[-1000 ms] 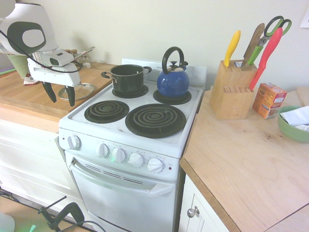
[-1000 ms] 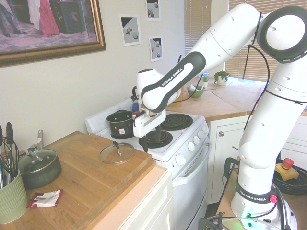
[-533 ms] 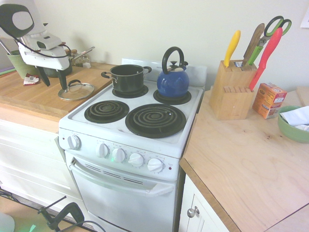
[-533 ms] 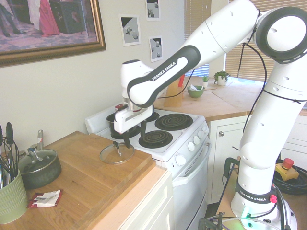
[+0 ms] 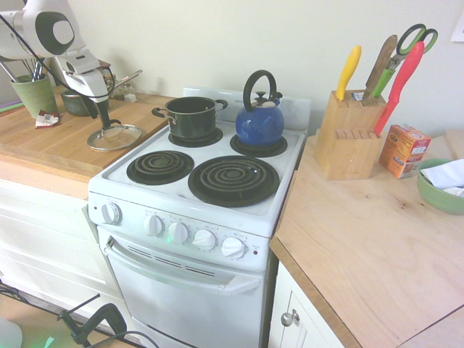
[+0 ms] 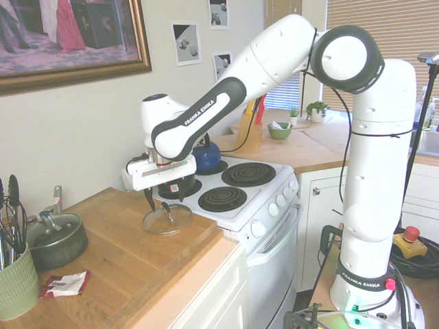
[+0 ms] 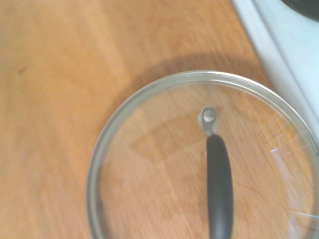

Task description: Cover the lid of the pot

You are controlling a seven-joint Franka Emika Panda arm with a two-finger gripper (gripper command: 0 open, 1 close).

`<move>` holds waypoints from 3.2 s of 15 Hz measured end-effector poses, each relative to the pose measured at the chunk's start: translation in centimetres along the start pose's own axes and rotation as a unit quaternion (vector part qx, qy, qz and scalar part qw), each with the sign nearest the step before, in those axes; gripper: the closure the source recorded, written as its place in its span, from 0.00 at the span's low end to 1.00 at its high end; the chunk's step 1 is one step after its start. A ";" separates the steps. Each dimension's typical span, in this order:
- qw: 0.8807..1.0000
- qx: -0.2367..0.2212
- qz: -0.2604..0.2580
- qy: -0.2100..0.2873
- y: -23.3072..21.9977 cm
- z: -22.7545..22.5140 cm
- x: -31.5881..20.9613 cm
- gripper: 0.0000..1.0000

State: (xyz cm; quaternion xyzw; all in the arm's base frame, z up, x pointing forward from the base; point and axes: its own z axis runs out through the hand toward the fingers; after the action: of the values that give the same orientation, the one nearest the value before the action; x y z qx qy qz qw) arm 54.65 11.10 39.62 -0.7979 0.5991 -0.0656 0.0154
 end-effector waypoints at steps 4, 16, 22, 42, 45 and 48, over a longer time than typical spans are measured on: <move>1.000 -0.009 0.019 0.006 -0.4 1.2 0.9 0.00; 0.999 -0.008 0.031 0.008 -1.8 3.2 2.6 1.00; 0.999 -0.003 0.032 0.008 -2.0 3.1 2.7 1.00; 0.997 0.050 0.054 0.016 -3.0 -3.1 6.1 1.00; 0.996 0.064 0.066 0.007 -3.7 -7.3 9.6 1.00; 0.994 0.066 0.093 0.000 -4.4 -9.2 14.8 1.00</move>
State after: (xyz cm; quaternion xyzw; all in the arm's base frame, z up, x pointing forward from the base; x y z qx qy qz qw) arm 61.80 -1.33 50.50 -0.7360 0.6650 -0.1031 0.0738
